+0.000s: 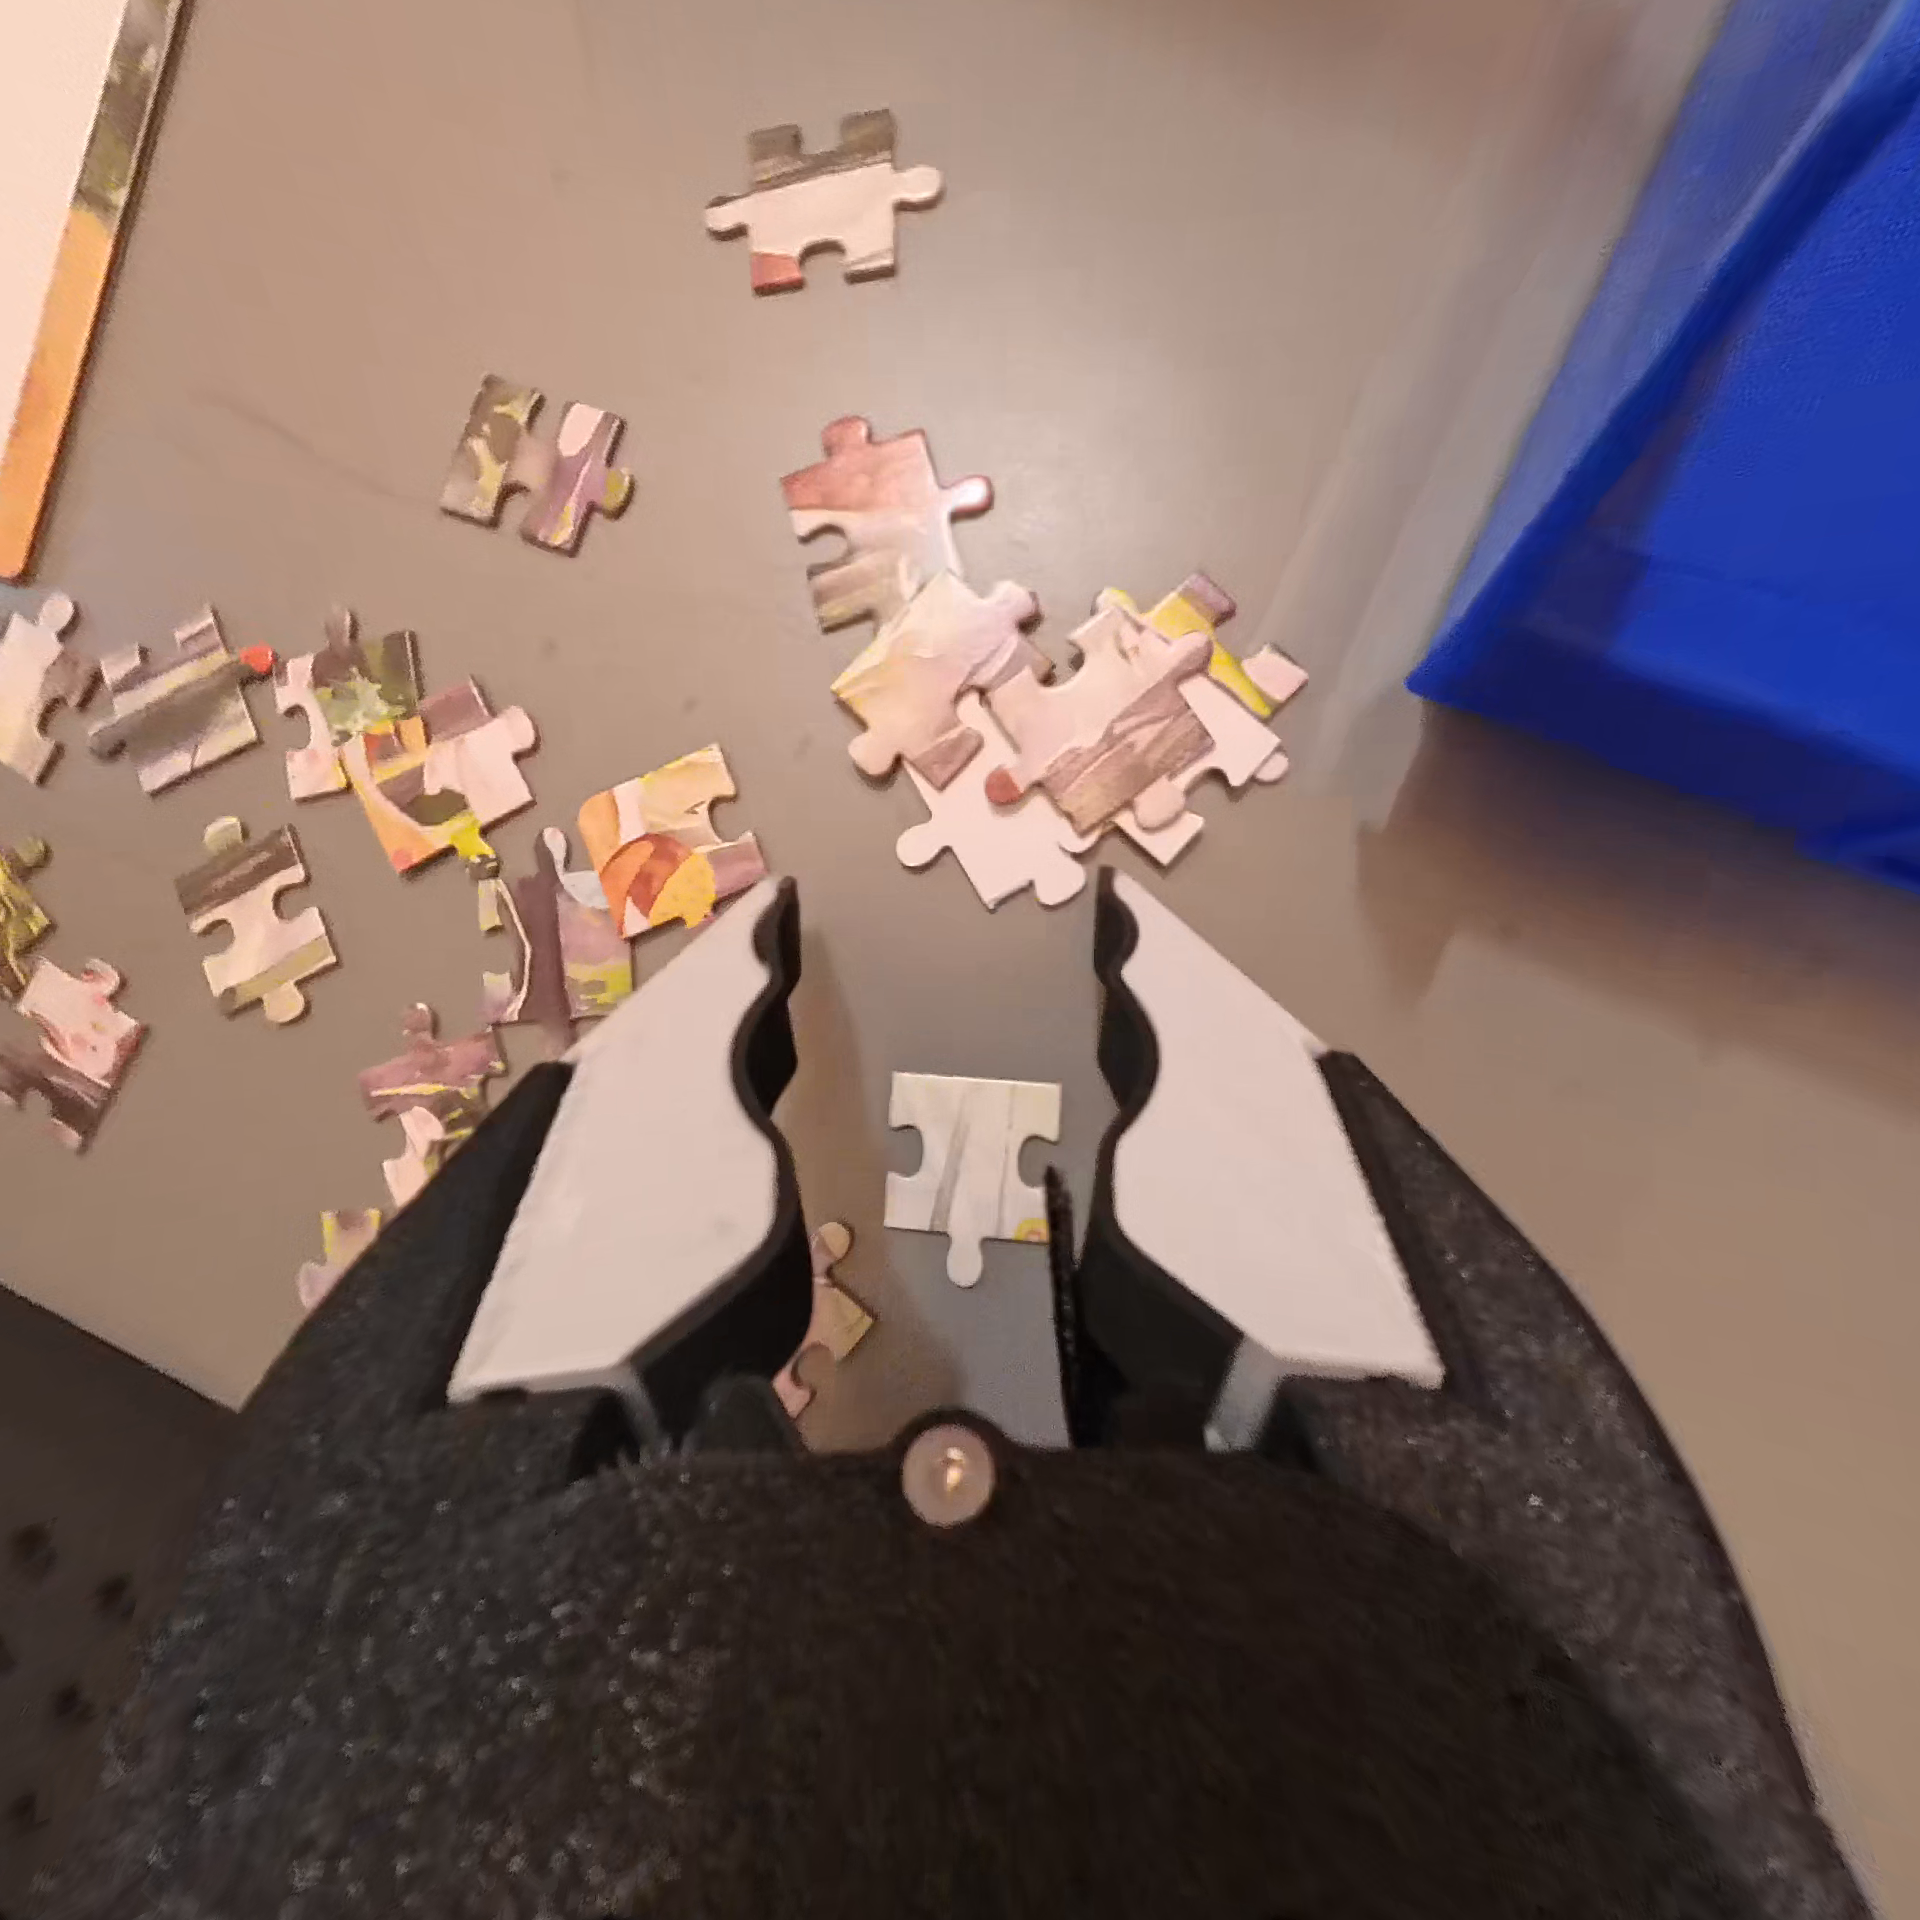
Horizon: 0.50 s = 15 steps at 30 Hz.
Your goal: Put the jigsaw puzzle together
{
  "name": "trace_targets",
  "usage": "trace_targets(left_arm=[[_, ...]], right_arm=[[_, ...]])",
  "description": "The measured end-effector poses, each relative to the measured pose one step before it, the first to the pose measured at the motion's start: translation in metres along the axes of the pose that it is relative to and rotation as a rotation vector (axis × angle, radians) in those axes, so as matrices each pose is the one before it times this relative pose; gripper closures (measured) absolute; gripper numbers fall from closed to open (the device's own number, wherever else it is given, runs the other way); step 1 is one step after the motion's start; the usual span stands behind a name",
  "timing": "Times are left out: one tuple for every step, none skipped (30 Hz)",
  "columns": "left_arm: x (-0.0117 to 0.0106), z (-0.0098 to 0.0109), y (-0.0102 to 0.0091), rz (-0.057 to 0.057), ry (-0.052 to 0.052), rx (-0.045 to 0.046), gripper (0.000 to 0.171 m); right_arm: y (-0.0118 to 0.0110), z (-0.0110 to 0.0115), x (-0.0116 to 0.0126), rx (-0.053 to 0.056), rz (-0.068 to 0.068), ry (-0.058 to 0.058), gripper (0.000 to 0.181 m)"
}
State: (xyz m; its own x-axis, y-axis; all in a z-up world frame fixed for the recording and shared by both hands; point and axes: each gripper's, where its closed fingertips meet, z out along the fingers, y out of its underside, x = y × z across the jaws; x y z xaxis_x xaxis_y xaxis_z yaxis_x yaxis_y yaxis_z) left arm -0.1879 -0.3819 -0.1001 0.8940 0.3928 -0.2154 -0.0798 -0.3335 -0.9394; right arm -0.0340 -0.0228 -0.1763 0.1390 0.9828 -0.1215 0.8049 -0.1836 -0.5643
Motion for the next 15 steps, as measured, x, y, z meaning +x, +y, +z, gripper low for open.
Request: trace_targets(left_arm=[[-0.00030, 0.00003, 0.00008, -0.0019, -0.0009, -0.00017, 0.159], [-0.00029, 0.00014, 0.00020, -0.0023, -0.0001, -0.00118, 0.159], [-0.00010, 0.00030, 0.00030, -0.0019, 0.0008, -0.00170, 0.159], [0.00006, 0.00020, 0.00031, -0.0008, 0.0012, -0.00188, 0.159], [0.00025, 0.00019, 0.00017, 0.0006, 0.0011, -0.00128, 0.159], [0.00026, 0.00009, 0.00005, 0.0016, 0.0007, -0.00028, 0.159], [0.00024, -0.00009, -0.00005, 0.0021, 0.0000, 0.00080, 0.159], [0.00014, -0.00003, -0.00012, 0.0013, 0.0004, 0.00075, 0.159], [0.00016, 0.00010, 0.00009, 0.0003, 0.0009, -0.00021, 0.159], [-0.00003, 0.00002, 0.00006, -0.0003, 0.0002, -0.00039, 0.159], [-0.00012, -0.00002, -0.00001, -0.0006, -0.0003, 0.00038, 0.159], [-0.00008, 0.00000, -0.00004, -0.0008, 0.0000, 0.00057, 0.159], [-0.00008, -0.00004, 0.00003, -0.0007, 0.0000, 0.00008, 0.159], [-0.00012, 0.00004, -0.00013, -0.0004, -0.0003, 0.00029, 0.159], [-0.00013, -0.00015, -0.00021, -0.0002, -0.0010, 0.00129, 0.159]], right_arm=[[-0.00073, -0.00010, 0.00120, 0.0003, 0.0043, 0.0117, 0.128], [-0.00049, 0.00035, 0.00186, -0.0007, -0.0136, 0.0298, 0.136], [0.00065, 0.00107, 0.00274, -0.0088, -0.0176, 0.0364, 0.140], [0.00174, 0.00179, 0.00111, -0.0151, -0.0171, 0.0219, 0.140], [0.00122, 0.00217, 0.00033, -0.0103, -0.0123, 0.0073, 0.140], [-0.00047, 0.00179, 0.00026, 0.0029, -0.0006, -0.0032, 0.140], [-0.00106, 0.00051, 0.00130, 0.0073, 0.0120, -0.0050, 0.143], [0.00009, -0.00020, 0.00211, -0.0007, 0.0004, 0.0008, 0.147], [0.00023, -0.00014, 0.00080, -0.0019, -0.0016, -0.0052, 0.149], [0.00017, 0.00001, 0.00046, -0.0011, -0.0049, -0.0057, 0.150], [0.00027, -0.00024, 0.00015, -0.0030, -0.0101, -0.0039, 0.151], [0.00033, -0.00020, -0.00015, -0.0059, -0.0106, -0.0030, 0.153], [0.00055, -0.00033, -0.00138, -0.0064, -0.0128, -0.0081, 0.160], [0.00032, -0.00036, -0.00044, -0.0033, -0.0126, 0.0007, 0.161], [0.00033, -0.00029, -0.00027, -0.0013, -0.0074, 0.0043, 0.161]])
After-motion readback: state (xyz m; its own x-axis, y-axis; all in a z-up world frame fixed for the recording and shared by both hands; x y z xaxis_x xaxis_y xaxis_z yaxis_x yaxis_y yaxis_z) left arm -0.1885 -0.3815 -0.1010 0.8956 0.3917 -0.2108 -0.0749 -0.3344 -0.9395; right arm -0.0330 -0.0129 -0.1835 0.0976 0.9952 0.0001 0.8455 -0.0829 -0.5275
